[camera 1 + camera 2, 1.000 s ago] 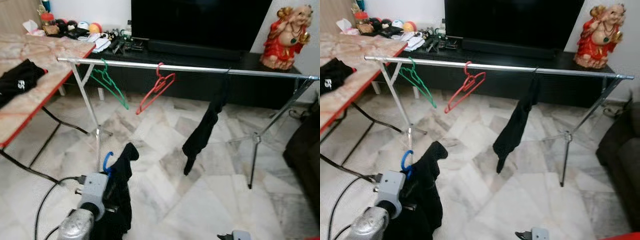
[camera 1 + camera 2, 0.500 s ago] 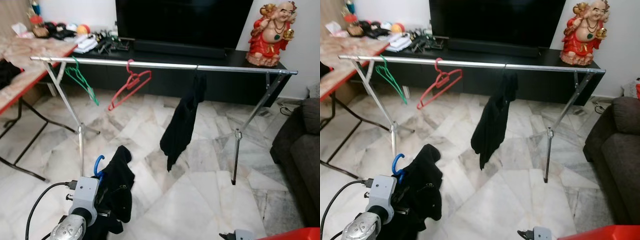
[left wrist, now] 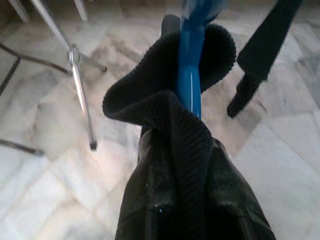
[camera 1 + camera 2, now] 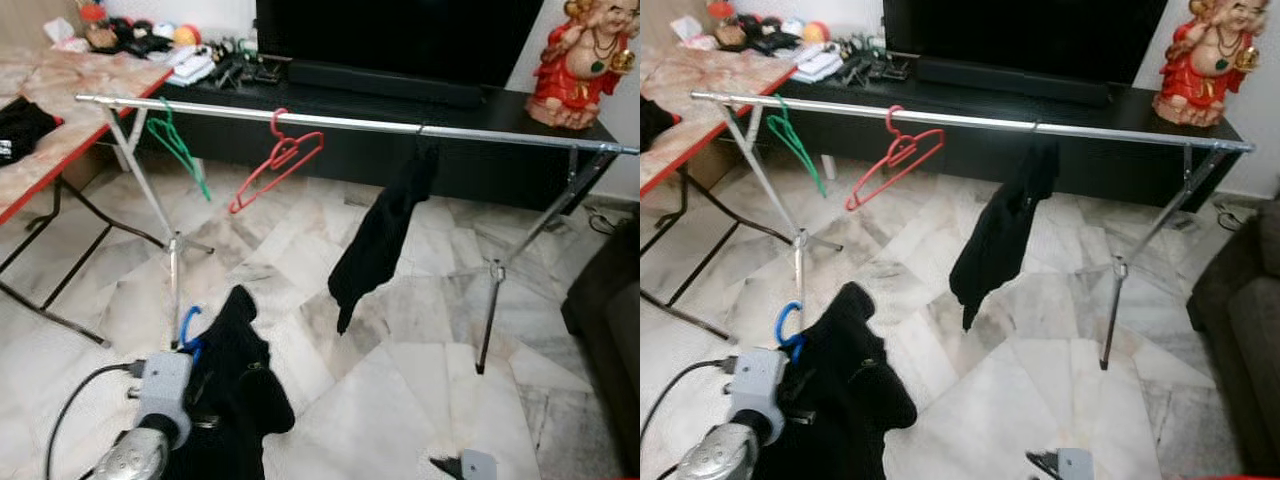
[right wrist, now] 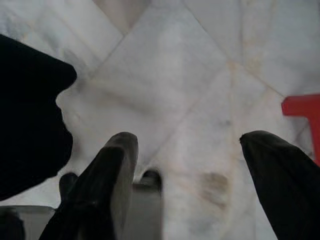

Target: Hang hanger

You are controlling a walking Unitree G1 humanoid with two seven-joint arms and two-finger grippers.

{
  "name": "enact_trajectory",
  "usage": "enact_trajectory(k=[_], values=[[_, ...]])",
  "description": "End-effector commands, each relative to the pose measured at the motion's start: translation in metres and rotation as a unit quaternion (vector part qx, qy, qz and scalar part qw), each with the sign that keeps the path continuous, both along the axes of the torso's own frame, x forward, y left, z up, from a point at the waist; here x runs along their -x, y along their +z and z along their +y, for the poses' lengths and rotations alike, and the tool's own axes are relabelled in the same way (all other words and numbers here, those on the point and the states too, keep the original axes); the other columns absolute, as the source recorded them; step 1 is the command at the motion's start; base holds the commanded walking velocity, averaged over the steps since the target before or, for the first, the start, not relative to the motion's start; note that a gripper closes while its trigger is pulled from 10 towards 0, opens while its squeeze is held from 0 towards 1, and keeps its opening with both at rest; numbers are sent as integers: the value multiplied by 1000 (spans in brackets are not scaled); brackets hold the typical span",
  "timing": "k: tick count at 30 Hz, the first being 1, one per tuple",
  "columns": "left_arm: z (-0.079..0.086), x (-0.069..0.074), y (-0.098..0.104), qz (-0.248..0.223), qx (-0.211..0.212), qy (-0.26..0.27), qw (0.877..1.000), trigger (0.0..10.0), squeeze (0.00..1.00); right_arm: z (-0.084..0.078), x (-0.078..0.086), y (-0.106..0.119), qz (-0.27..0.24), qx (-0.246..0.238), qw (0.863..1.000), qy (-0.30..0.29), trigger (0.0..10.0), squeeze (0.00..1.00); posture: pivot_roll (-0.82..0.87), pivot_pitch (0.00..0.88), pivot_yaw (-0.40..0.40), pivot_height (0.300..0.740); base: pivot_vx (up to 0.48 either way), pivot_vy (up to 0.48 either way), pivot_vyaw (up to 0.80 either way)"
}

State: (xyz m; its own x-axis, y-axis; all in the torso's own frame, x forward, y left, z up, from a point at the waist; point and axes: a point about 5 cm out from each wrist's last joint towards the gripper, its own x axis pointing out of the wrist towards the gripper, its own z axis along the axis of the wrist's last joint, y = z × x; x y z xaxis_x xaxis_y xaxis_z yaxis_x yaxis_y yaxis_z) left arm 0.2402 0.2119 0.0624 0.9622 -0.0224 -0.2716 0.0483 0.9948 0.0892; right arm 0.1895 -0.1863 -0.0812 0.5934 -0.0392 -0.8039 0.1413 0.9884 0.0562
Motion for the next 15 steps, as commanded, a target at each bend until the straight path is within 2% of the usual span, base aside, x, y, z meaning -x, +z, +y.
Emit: enact_trajectory(k=[1, 6, 15], values=[[-9, -4, 10, -28, 7, -17, 999, 10000, 0, -6, 7, -3, 16, 9, 1000, -8, 10000, 0, 55, 153, -56, 740, 480, 0, 0], [-13, -4, 10, -29, 12, -20, 999, 10000, 0, 1, 5, -3, 15, 4, 1000, -6, 10000, 0, 53, 154, -54, 740, 480, 0, 0], [-14, -5, 10, -29, 13, -22, 999, 10000, 0, 2, 3, -2, 14, 3, 1000, -5, 10000, 0, 55, 149, -56, 740, 480, 0, 0]])
